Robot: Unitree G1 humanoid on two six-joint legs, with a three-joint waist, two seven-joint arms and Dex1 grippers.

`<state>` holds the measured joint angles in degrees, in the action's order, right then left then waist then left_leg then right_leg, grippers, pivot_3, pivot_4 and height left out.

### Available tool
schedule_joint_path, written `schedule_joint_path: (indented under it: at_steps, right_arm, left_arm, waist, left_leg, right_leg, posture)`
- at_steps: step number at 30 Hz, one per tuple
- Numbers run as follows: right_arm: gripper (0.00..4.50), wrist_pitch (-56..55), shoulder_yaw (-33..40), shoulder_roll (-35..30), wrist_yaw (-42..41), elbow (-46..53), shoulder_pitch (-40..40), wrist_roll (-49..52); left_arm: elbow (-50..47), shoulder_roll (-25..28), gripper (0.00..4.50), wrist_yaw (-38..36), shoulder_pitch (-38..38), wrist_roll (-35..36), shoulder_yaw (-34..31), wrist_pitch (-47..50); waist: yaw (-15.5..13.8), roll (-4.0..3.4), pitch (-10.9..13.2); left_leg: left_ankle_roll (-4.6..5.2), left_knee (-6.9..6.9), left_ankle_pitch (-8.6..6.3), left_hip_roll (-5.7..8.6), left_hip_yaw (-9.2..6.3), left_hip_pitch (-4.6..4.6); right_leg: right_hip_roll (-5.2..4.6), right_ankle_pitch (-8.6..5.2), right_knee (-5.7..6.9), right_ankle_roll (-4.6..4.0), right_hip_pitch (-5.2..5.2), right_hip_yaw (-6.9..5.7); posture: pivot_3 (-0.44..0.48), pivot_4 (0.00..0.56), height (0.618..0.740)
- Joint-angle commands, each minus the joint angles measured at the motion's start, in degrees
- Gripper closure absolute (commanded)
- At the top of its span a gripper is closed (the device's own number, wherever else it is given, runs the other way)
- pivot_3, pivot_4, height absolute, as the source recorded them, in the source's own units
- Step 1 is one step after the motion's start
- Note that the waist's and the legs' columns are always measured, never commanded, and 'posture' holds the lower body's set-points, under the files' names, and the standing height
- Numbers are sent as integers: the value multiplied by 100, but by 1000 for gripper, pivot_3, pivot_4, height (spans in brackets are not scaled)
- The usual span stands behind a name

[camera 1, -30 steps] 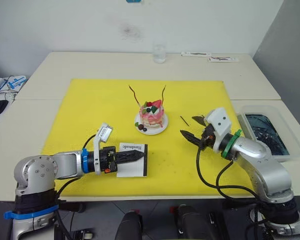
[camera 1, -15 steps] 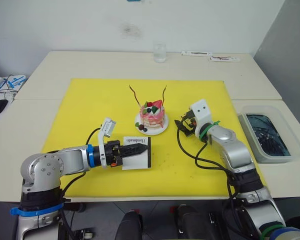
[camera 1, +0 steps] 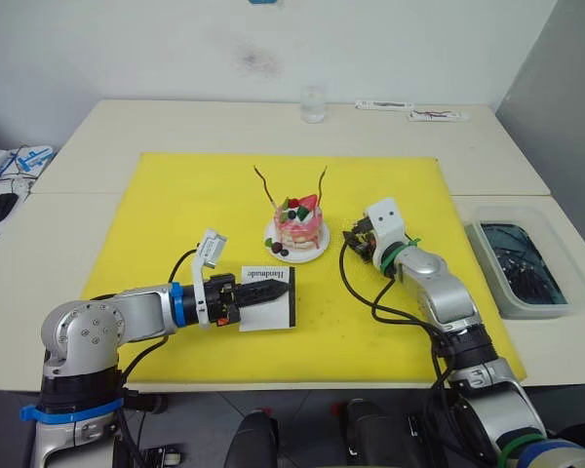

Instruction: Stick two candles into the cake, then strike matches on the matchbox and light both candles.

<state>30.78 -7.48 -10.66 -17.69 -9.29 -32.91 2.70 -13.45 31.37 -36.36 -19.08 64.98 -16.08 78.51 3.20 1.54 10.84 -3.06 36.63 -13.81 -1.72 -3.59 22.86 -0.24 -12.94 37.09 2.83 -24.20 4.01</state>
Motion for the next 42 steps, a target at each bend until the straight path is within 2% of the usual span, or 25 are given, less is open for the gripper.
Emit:
schedule_joint_path:
  at_steps: [1,3,9,14,20,25,33,42]
  right_arm:
    - [3895,216,209,12,194,229,65,1]
    - [4485,295,228,52,249,352,103,31]
    - [4485,518,291,100,257,731,182,146]
    - [4485,773,204,-109,-220,1556,378,393]
    - [4485,902,-62,-973,-1301,3123,876,815]
    - [4485,699,-307,-2041,-2245,4189,965,968]
    - [4485,528,-811,-2636,-2889,4456,530,915]
    - [4485,435,-1387,-2536,-2945,4299,188,561]
  left_arm:
    - [-71,91,4500,10,-73,60,0,-107]
    - [-71,107,4500,30,-65,54,7,-121]
    - [-68,128,4500,75,-13,53,7,-169]
    - [-70,109,4500,119,-29,95,19,-190]
    - [12,54,4500,152,-153,48,105,-291]
    - [222,-132,4500,218,-472,-78,298,-440]
    - [476,-191,4500,79,-800,-310,537,-608]
    - [459,-194,4500,-18,-842,-409,580,-634]
  waist:
    - [-3,0,0]
    - [-3,0,0]
    - [-3,0,0]
    - [4,-1,1]
    - [3,-1,1]
    - [-4,-3,2]
    - [7,-3,2]
    - [-6,-3,2]
  left_leg:
    - [0,1,0,0,0,0]
    - [0,2,0,0,0,0]
    - [0,0,0,0,-1,0]
    - [0,-2,0,0,-1,1]
    - [0,-2,0,0,-1,1]
    - [0,1,0,0,-1,-2]
    - [0,3,0,0,1,-4]
    - [0,2,0,0,-1,1]
  right_leg:
    - [0,0,0,0,1,0]
    - [0,0,0,0,1,0]
    - [0,0,-1,0,0,-1]
    - [0,-1,-1,-1,-2,-1]
    - [0,-2,-3,-1,-1,-2]
    - [1,-5,-3,-7,1,-3]
    - [2,-4,-1,-6,0,0]
    - [1,-2,-3,-2,-1,-2]
  posture:
    - [0,150,740]
    - [0,150,740]
    - [0,150,740]
    - [0,150,740]
    - [0,150,740]
    - [0,150,740]
    - [0,150,740]
    - [0,150,740]
